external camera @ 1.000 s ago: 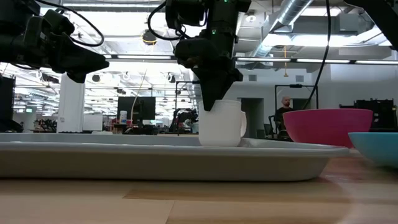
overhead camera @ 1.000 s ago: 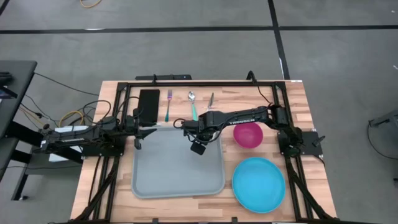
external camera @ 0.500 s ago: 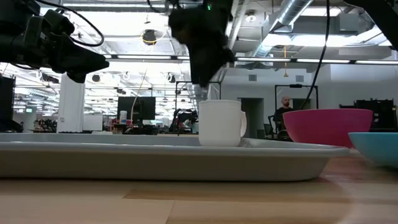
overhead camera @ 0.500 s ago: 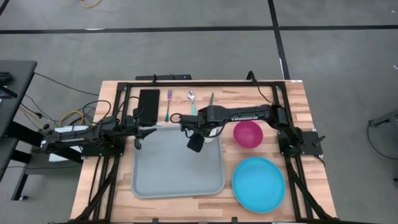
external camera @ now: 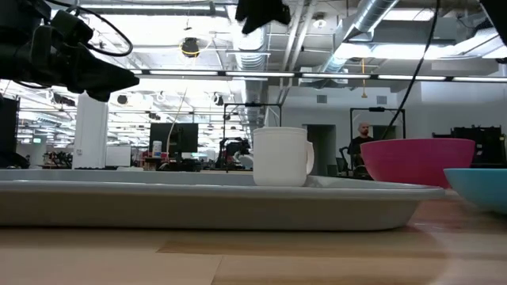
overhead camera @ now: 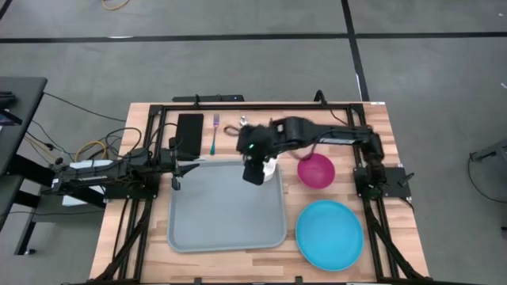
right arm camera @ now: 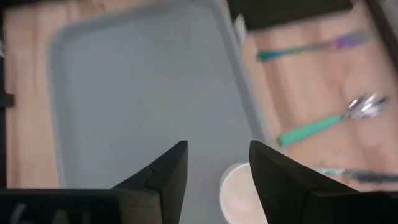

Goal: Set up tray
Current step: Put the white mug on the gray serving tray

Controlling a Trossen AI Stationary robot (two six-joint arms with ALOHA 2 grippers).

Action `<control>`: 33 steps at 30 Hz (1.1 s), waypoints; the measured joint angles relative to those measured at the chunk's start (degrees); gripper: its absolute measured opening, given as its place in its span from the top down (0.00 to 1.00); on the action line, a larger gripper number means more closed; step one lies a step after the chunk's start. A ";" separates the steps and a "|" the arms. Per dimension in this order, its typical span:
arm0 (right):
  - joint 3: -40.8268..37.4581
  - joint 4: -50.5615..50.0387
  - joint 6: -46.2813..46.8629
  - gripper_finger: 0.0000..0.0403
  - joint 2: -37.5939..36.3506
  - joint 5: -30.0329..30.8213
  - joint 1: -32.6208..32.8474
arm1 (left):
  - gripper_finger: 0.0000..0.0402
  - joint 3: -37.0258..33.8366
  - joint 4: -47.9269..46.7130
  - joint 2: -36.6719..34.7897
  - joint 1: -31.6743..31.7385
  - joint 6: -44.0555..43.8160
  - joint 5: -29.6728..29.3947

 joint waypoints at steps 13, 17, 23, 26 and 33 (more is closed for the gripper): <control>-11.79 3.58 -2.60 0.61 -14.35 -1.72 0.11 | 0.72 -0.07 0.66 -0.02 0.00 -35.33 -0.64; -27.04 14.58 2.97 0.61 -21.80 -3.10 0.91 | 0.72 -0.07 0.68 -0.01 0.00 -37.81 0.92; -47.93 29.23 17.41 0.61 -33.19 -2.82 2.76 | 0.72 -0.02 0.92 1.30 -0.02 -38.55 6.65; -55.10 29.94 25.56 0.61 -37.47 -1.14 4.08 | 0.72 0.00 1.10 3.70 -0.02 -38.48 8.15; -63.28 20.10 42.08 0.61 -44.47 6.26 8.73 | 0.72 -0.07 3.02 11.98 -0.02 -38.21 9.92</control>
